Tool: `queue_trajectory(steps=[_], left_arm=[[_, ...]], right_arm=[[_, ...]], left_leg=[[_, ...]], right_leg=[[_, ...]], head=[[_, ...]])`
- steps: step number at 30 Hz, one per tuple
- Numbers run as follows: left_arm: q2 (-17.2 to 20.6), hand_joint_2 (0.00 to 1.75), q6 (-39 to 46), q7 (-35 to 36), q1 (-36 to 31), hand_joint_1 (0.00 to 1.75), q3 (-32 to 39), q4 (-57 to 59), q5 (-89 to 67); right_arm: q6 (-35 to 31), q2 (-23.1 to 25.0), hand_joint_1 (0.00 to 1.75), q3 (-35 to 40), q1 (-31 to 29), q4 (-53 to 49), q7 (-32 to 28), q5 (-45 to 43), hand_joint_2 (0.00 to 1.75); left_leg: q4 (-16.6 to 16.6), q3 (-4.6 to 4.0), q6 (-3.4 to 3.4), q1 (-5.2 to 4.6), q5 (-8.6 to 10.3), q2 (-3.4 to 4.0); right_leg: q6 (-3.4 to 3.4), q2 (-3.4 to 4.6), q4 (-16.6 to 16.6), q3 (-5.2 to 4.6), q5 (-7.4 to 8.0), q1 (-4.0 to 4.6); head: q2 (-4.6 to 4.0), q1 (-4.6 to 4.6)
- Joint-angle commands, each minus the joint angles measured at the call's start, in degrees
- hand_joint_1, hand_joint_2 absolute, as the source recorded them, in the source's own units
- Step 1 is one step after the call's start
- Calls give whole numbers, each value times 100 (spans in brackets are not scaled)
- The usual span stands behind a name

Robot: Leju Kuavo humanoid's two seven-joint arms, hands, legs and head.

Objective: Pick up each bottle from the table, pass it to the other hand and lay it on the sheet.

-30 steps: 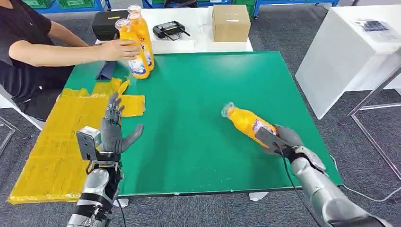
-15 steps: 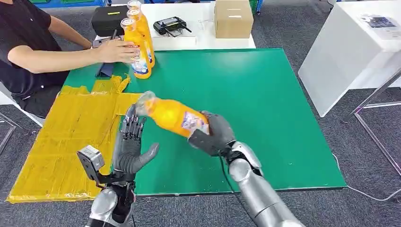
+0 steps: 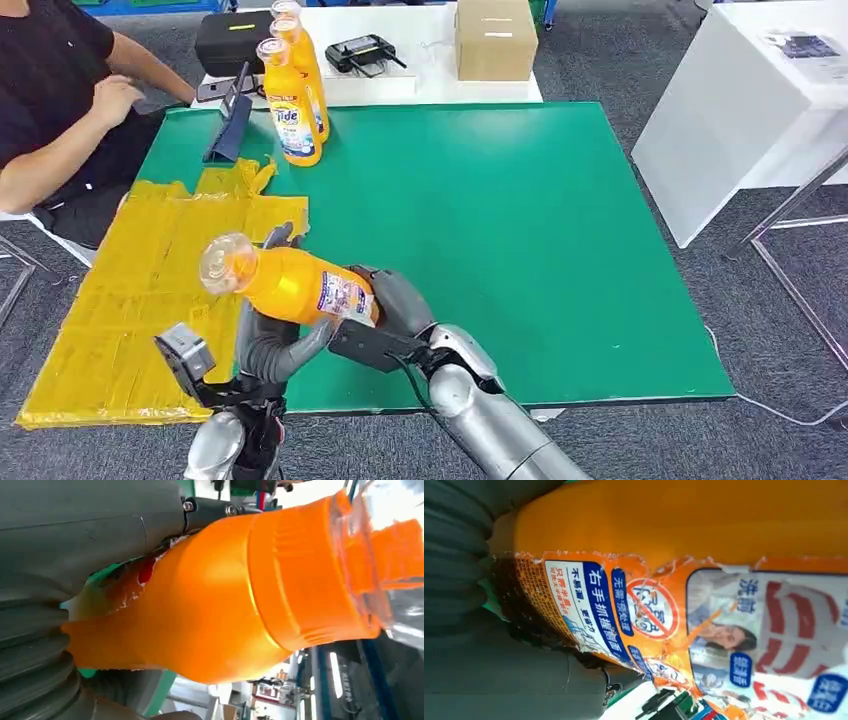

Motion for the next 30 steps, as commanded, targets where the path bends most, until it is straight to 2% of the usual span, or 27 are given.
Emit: queue_trajectory(steps=[1,2,3,17,25,28,29,30], left_arm=[[144,175,182,20,-124,0,-176,223,-134],[147,175,200,-8,-116,9,-118,241,-121],[157,175,168,-82,-109,175,-88,255,-140],[147,175,-42,-278,-139,175,-125,388,-306],[136,175,0,-403,-139,175,-152,356,-476],[136,175,501,-633,-192,175,-155,288,-1132],[133,175,1211,-862,-292,175,-152,288,-1941],[107,175,1547,-937,-369,175,-95,303,-2232]], right_arm=[[183,38,175,881,-69,183,-110,167,175],[207,36,175,1009,-30,113,-111,194,175],[232,-9,175,1156,-24,22,-99,178,175],[151,-140,175,1198,-104,77,-30,15,175],[75,-202,175,1098,-69,123,-33,16,175],[-146,-281,175,905,-15,156,-70,57,175],[-228,-368,175,791,-24,120,-58,116,175],[-215,-443,110,709,-46,109,-48,107,175]], left_leg=[[-20,29,8,-3,-3,-23],[-24,34,9,-3,-2,-22],[-19,24,7,-3,-2,-13],[-22,30,10,-4,1,-36],[-12,16,7,-3,2,-24],[-16,21,8,-3,3,-33],[-18,22,10,-4,4,-40],[-25,30,12,-4,5,-49]], right_leg=[[4,5,-10,24,-8,-4],[4,8,-13,28,-7,-4],[3,10,-9,19,-5,-5],[6,-7,-14,26,-8,-4],[4,-7,-9,12,-4,-2],[5,-12,-13,18,-5,-3],[6,-16,-14,20,-5,-4],[7,-18,-20,30,-6,-4]], head=[[0,0],[0,-2],[0,0],[0,0],[0,0],[0,0],[0,0],[0,0]])
